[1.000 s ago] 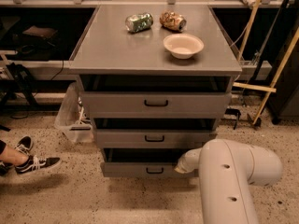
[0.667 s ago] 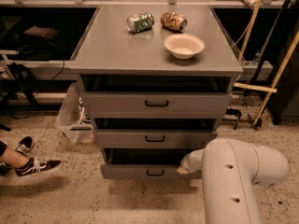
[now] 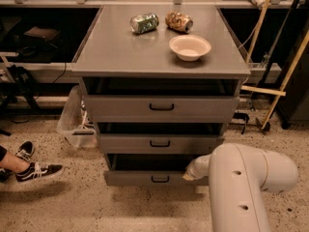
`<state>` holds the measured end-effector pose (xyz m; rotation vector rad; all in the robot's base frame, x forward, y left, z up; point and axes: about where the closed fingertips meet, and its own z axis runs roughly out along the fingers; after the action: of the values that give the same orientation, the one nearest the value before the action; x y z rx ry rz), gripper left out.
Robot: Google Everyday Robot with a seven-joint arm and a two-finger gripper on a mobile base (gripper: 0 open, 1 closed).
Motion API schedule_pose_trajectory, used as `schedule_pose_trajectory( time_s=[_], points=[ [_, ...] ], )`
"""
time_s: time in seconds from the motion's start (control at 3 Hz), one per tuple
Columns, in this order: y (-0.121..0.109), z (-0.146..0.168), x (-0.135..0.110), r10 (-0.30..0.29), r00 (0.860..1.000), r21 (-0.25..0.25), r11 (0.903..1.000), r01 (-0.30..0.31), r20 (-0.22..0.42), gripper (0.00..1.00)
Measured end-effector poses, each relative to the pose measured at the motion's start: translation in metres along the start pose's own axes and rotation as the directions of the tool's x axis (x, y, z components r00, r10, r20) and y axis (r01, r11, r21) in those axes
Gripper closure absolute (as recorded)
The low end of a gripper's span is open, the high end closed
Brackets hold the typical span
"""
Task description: Open bottom drawer
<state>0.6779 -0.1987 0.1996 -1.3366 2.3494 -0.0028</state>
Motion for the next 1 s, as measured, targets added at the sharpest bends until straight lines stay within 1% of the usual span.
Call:
schedule_pose_trajectory(
  time_s=[0.33,0.67,1.0],
  points=[
    [0.010,-0.004,0.009,-0.013,1.000,0.011,0.9999,0.013,0.003,1.00],
    [0.011,-0.006,0.006,-0.012,1.000,0.012,0.9999,0.012,0.003,1.00],
    [0.015,-0.014,0.021,0.003,1.000,0.028,0.9996,-0.003,-0.013,1.00]
  ],
)
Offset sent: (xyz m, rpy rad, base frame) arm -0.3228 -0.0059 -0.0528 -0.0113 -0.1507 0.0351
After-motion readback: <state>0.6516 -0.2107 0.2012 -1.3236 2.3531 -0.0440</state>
